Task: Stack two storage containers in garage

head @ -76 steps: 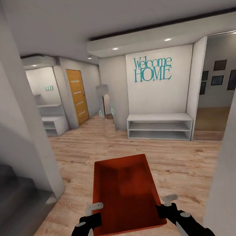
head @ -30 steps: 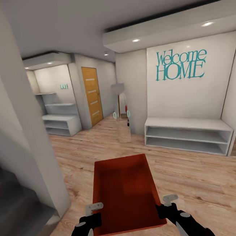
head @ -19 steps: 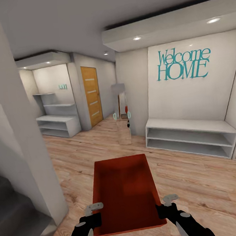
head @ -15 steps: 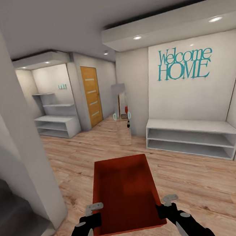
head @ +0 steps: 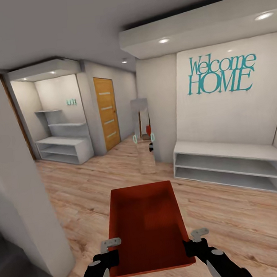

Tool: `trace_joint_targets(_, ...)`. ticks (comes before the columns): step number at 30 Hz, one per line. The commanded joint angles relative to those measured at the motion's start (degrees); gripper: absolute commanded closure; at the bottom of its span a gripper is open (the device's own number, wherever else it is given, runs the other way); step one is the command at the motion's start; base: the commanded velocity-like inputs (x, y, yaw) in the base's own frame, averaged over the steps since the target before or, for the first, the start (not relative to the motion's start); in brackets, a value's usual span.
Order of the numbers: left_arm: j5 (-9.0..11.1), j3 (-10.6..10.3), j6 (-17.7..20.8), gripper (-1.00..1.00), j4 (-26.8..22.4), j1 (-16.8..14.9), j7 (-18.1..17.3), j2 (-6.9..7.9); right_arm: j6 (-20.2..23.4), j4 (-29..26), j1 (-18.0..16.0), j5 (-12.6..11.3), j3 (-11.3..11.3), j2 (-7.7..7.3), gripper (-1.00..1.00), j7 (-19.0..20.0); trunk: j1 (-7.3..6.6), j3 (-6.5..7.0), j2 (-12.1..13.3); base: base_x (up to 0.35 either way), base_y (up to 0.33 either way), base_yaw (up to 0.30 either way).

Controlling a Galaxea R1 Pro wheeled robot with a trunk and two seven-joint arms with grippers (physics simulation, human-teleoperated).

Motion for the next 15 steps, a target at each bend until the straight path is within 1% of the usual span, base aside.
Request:
trace_joint_targets(1, -1.7, 0.3, 0.0, 1.00, -0.2, 0.0, 0.7, -0.01, 0.2, 0.0, 0.0, -0.5, -0.4, 0.30, 1.00, 2.7, 0.05, -0.02, 0.0, 0.325, 0.000, 0.094)
trace_joint_targets(4, -1.7, 0.3, 0.0, 1.00, -0.2, 0.0, 0.7, 0.02, 0.2, 0.0, 0.0, -0.5, -0.4, 0.30, 1.00, 2.7, 0.05, -0.02, 0.0, 0.325, 0.000, 0.172)
trace_joint_targets(11, -1.7, 0.3, 0.0, 1.00, -0.2, 0.0, 0.7, -0.03, 0.2, 0.0, 0.0, -0.5, -0.4, 0.30, 1.00, 2.7, 0.05, -0.02, 0.0, 0.325, 0.000, 0.241)
trace_joint_targets(15, -1.7, 0.3, 0.0, 1.00, -0.2, 0.0, 0.7, -0.04, 0.2, 0.0, 0.0, -0.5, -0.4, 0.30, 1.00, 2.7, 0.05, -0.02, 0.0, 0.325, 0.000, 0.094)
